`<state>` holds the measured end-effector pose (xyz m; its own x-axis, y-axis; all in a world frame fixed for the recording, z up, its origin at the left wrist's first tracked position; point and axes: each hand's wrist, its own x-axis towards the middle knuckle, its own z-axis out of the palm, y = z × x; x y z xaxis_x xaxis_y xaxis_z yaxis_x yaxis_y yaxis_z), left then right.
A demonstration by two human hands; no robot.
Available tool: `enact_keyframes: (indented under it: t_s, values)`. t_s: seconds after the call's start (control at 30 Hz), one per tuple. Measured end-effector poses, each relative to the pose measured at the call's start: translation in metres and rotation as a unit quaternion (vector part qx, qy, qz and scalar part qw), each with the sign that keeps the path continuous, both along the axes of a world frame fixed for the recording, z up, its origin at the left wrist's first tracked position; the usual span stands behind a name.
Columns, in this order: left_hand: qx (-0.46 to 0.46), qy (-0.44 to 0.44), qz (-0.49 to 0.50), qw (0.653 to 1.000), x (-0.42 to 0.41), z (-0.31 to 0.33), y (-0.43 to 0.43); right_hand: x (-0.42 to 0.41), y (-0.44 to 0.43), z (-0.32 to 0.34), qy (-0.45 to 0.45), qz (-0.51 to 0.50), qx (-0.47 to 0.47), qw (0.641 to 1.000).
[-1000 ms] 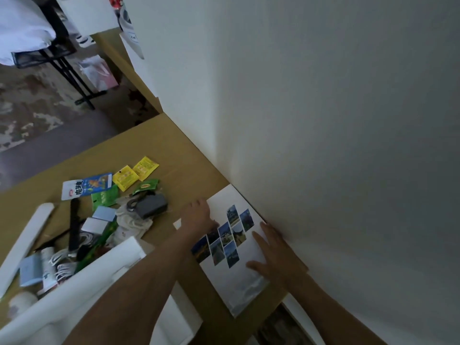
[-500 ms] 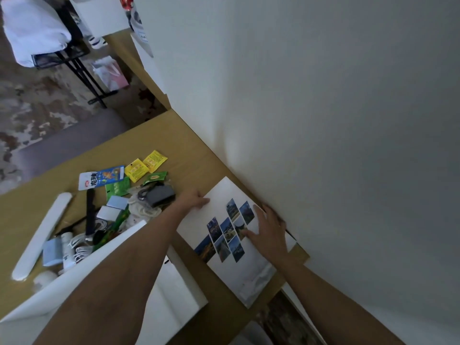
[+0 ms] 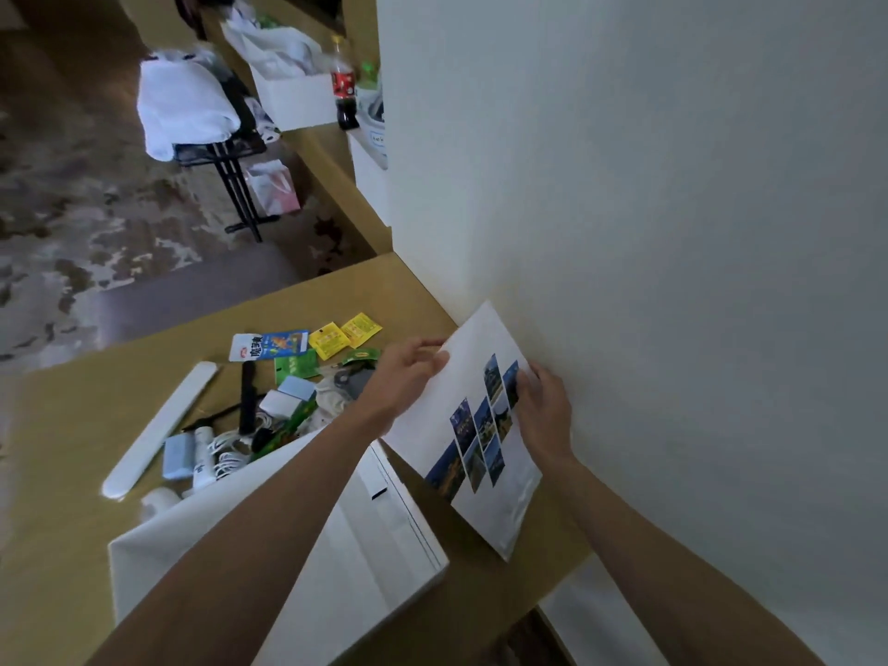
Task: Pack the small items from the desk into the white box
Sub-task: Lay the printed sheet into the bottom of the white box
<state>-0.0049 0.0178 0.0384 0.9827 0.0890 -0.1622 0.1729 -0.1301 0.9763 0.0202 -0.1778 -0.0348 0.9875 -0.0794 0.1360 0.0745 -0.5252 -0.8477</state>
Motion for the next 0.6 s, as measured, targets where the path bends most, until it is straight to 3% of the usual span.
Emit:
enact_keyframes:
  t_s: [0.23,0.3,0.47,0.6]
  values:
    - [-0.178,-0.059,0.134,0.973,-0.056,0.059,0.044,0.0,0.032,0.079,-0.073,0.042,-0.062,0.995]
    - [-0.223,-0.071,0.161,0.959,-0.078,0.064,0.07,-0.007,0.046,0.092,-0.039,0.03,-0.069,0.996]
    - [-0.268,-0.052,0.237,0.932,-0.14,0.054,0.139,-0.035,0.09,0.098,0.131,0.052,0.027,0.99]
    - [-0.261,-0.03,0.301,0.917,-0.198,0.031,0.181,-0.056,0.132,0.088,0.171,0.099,0.046,0.979]
